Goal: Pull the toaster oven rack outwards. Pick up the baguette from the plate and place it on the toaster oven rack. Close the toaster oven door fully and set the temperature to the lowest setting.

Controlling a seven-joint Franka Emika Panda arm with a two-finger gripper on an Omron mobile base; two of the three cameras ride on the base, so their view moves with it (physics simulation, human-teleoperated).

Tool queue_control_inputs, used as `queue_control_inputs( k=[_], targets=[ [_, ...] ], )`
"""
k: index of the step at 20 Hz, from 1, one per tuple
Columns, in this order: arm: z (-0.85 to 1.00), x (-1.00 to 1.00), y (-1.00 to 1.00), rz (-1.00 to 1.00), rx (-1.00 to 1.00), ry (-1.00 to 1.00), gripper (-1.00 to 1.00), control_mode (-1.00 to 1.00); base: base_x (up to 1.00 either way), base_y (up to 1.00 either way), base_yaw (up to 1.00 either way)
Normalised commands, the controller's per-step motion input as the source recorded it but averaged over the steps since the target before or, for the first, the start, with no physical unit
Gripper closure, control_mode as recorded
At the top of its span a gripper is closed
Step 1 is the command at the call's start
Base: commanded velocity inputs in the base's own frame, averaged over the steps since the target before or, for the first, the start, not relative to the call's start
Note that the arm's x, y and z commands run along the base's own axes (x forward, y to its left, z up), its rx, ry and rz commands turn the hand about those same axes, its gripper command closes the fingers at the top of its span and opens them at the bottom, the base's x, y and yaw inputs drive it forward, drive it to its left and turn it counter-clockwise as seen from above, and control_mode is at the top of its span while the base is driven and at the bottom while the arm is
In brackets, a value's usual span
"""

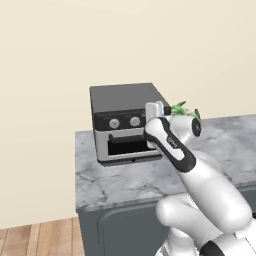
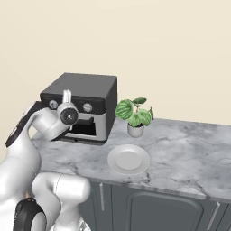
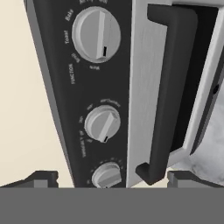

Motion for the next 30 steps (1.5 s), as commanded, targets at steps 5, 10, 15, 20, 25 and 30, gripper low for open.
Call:
queue_control_inputs(
  k=[5,10,15,20,25,30],
  targets=[
    [-0.07,0.13,0.0,0.0,0.0,-0.04,-1.0,-1.0,0.0,0.0,0.0],
    [-0.13,0.12,0.0,0.0,0.0,-0.01,-1.0,-1.0,0.0,0.0,0.0],
    [-0.09,0.13,0.0,0.0,0.0,-0.01,-1.0,-1.0,0.0,0.0,0.0],
    [-0.02,0.16,0.0,0.0,0.0,-0.05,-1.0,-1.0,0.0,0.0,0.0],
    [-0.05,0.16,0.01,0.0,0.0,-0.03,-1.0,-1.0,0.0,0.0,0.0],
    [-0.11,0.18,0.08,0.0,0.0,0.0,-1.0,-1.0,0.0,0.0,0.0]
  ],
)
